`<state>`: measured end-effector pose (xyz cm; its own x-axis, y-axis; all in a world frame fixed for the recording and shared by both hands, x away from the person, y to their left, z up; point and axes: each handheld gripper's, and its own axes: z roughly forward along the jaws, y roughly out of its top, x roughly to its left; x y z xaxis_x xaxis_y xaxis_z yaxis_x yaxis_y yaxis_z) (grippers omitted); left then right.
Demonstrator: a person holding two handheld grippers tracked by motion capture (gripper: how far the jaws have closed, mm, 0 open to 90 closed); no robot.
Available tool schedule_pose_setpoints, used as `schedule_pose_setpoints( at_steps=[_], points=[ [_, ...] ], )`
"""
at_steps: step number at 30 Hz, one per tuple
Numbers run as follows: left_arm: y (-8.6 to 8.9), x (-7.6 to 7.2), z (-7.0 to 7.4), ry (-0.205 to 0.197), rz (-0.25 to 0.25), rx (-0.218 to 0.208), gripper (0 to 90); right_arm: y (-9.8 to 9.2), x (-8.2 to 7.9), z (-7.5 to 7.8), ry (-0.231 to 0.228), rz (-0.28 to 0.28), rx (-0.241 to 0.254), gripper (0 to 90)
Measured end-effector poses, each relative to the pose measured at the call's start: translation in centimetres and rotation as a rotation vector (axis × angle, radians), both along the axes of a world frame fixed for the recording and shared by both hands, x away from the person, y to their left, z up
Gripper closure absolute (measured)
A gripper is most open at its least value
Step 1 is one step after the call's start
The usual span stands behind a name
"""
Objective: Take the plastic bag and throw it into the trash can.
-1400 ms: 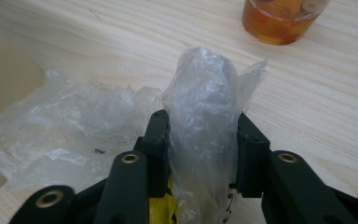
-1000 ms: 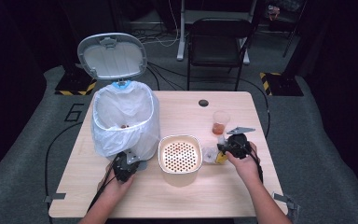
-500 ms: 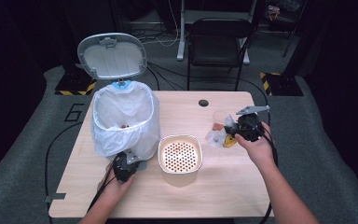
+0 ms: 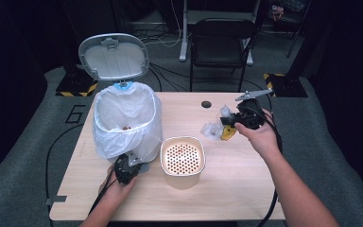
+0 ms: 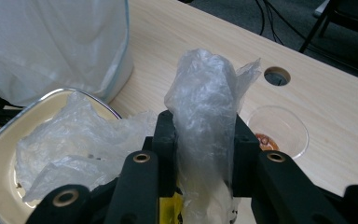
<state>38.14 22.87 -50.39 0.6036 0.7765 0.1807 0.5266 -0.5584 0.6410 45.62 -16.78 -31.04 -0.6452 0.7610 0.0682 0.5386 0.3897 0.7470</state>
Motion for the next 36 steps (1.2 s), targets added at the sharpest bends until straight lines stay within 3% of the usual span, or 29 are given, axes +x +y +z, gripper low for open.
schedule_pose_setpoints(
  at_steps=[8,19,21,29,36],
  points=[
    [0.0,0.0,0.0,0.000,0.001,-0.001,89.8,2.0,0.0,2.1,-0.014,0.057,0.019,70.1],
    [-0.1,-0.1,0.0,-0.008,-0.003,-0.014,89.7,5.6,-0.3,6.6,-0.088,0.146,0.059,70.0],
    [0.0,0.0,0.0,-0.020,-0.001,0.012,89.8,6.2,-0.3,7.2,-0.091,0.157,0.061,70.0],
    [0.1,0.1,0.0,-0.026,0.001,0.014,89.8,9.4,0.1,9.0,-0.097,0.209,0.094,69.9],
    [0.1,0.0,0.1,-0.017,0.001,0.014,89.7,12.0,0.7,9.8,-0.111,0.244,0.092,69.9]
  ],
)
